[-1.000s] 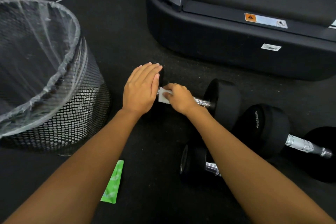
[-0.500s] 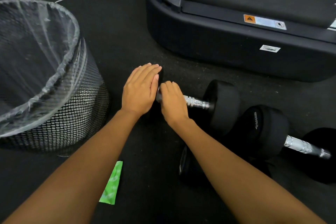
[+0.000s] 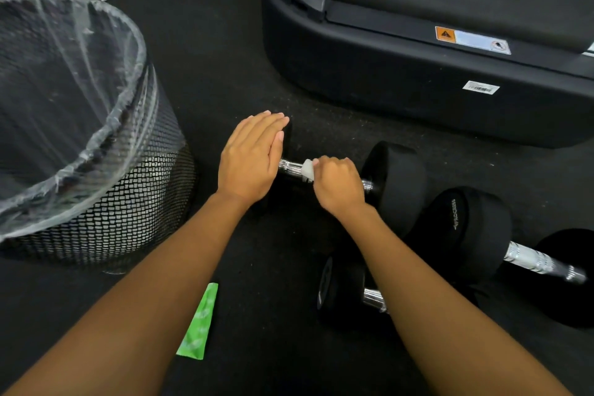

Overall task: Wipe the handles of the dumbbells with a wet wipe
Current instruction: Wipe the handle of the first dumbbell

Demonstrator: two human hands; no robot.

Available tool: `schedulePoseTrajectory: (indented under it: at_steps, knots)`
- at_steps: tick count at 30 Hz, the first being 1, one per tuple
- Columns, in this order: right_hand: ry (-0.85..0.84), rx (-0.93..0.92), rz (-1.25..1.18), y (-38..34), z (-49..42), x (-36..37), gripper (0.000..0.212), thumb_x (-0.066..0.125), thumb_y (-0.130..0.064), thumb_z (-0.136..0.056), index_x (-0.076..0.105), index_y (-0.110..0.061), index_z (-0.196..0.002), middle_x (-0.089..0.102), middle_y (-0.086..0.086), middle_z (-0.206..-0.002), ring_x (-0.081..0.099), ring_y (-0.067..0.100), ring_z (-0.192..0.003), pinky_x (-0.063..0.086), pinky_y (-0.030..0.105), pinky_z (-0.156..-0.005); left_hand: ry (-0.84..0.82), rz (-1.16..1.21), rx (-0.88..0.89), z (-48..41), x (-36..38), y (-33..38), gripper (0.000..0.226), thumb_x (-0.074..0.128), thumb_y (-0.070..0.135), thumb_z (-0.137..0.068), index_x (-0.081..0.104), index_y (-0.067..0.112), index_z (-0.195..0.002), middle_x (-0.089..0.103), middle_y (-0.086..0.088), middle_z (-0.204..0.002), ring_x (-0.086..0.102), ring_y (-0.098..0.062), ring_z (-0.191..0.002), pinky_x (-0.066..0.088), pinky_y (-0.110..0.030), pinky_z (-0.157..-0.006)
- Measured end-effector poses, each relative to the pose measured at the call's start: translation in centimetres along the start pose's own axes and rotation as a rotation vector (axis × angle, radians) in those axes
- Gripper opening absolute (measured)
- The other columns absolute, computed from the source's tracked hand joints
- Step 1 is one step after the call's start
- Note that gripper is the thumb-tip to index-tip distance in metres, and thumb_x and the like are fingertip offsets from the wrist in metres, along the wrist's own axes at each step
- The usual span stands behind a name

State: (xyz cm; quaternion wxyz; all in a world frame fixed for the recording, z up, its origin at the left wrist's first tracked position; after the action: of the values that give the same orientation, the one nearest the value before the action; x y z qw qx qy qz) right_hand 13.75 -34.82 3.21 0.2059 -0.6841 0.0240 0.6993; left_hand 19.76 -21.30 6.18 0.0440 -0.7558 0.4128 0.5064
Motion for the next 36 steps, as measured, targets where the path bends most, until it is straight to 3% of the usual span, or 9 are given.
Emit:
schedulePoseTrajectory:
  at_steps: [3,7,11,15,18,21,24,28,36]
  knots:
    - [-0.169,0.023,-0.134,-0.3,-1.2,-0.3,0.034,0.032,-0.022,-0.1,0.058,-0.001,-0.107,0.063,0.019,-0.107,0.058,0.035,-0.1,0.043,0.039,-0.087,-0.006,-0.003,0.002,0.0,0.1,-0.1,0.04,0.03,0.024,-0.097,0.056,0.011,-0.125,0.059,-0.004,-0.127,0.047,-0.016,-0.126,0.022,-0.027,-0.11]
    - [-0.135,-0.024,-0.378,0.0,-0.4,-0.2,0.027,0.046,-0.018,-0.097,0.057,-0.009,-0.119,0.059,0.011,-0.119,0.053,0.025,-0.11,0.041,0.033,-0.093,-0.014,-0.008,0.0,-0.1,0.1,-0.1,0.041,0.029,0.025,-0.097,0.056,0.011,-0.125,0.059,-0.004,-0.127,0.046,-0.016,-0.126,0.022,-0.027,-0.111]
    - [-0.183,0.06,-0.535,1.5,-0.3,-0.8,0.024,0.054,-0.021,-0.093,0.059,-0.013,-0.115,0.059,0.006,-0.117,0.054,0.02,-0.108,0.044,0.036,-0.093,-0.012,-0.001,0.003,0.0,0.1,-0.1,0.041,0.03,0.024,-0.097,0.056,0.011,-0.125,0.058,-0.004,-0.128,0.046,-0.016,-0.126,0.024,-0.029,-0.111]
    - [-0.315,0.128,-0.348,0.6,-1.3,-0.7,0.035,0.035,-0.034,-0.1,0.058,-0.01,-0.109,0.061,0.012,-0.107,0.057,0.026,-0.098,0.046,0.04,-0.086,0.001,-0.004,0.002,0.0,0.2,-0.1,0.04,0.031,0.023,-0.097,0.057,0.011,-0.125,0.059,-0.003,-0.128,0.046,-0.017,-0.126,0.023,-0.028,-0.111]
    - [-0.33,0.095,-0.336,0.4,-1.5,-0.7,0.035,0.034,-0.032,-0.1,0.057,-0.009,-0.111,0.062,0.013,-0.106,0.057,0.025,-0.096,0.046,0.039,-0.083,-0.006,0.0,-0.003,-0.1,0.2,0.0,0.041,0.03,0.024,-0.097,0.056,0.011,-0.125,0.058,-0.004,-0.128,0.046,-0.016,-0.126,0.023,-0.029,-0.111]
    - [-0.275,0.057,-0.428,0.8,-0.7,-0.7,0.029,0.043,-0.027,-0.098,0.054,-0.013,-0.12,0.058,0.009,-0.117,0.054,0.023,-0.106,0.045,0.04,-0.092,-0.009,-0.001,-0.001,-0.1,0.1,0.0,0.041,0.029,0.024,-0.097,0.056,0.01,-0.126,0.058,-0.004,-0.129,0.046,-0.017,-0.127,0.022,-0.028,-0.111]
    - [-0.143,-0.009,-0.328,0.6,0.3,-0.5,0.031,0.05,-0.022,-0.095,0.051,-0.013,-0.124,0.054,0.007,-0.124,0.047,0.021,-0.116,0.039,0.034,-0.098,-0.006,-0.009,0.003,0.1,0.1,-0.1,0.041,0.029,0.024,-0.097,0.056,0.01,-0.126,0.058,-0.005,-0.128,0.046,-0.017,-0.126,0.021,-0.027,-0.111]
    - [0.026,-0.121,-0.187,-0.6,1.0,-0.4,0.033,0.054,-0.019,-0.092,0.048,-0.01,-0.124,0.052,0.007,-0.124,0.045,0.019,-0.115,0.034,0.029,-0.1,-0.001,-0.007,0.0,0.0,0.1,0.0,0.041,0.03,0.023,-0.097,0.056,0.01,-0.125,0.058,-0.005,-0.128,0.047,-0.017,-0.126,0.022,-0.027,-0.11]
    - [0.082,-0.234,-0.044,-0.9,1.3,-0.4,0.041,0.064,-0.013,-0.083,0.047,-0.01,-0.121,0.05,0.006,-0.119,0.045,0.019,-0.105,0.033,0.027,-0.093,0.011,0.011,-0.008,0.0,0.0,0.0,0.04,0.032,0.023,-0.097,0.057,0.01,-0.124,0.059,-0.005,-0.127,0.047,-0.017,-0.126,0.022,-0.027,-0.11]
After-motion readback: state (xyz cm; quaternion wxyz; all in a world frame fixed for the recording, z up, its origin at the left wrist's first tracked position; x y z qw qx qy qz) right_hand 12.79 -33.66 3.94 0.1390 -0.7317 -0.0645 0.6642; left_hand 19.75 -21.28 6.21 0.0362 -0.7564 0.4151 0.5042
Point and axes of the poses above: each hand's wrist, its own z-axis away from the middle knuckle, its own x-axis out of the palm, y = z × x, the point moved 3 cm from there along -z, towards the middle knuckle
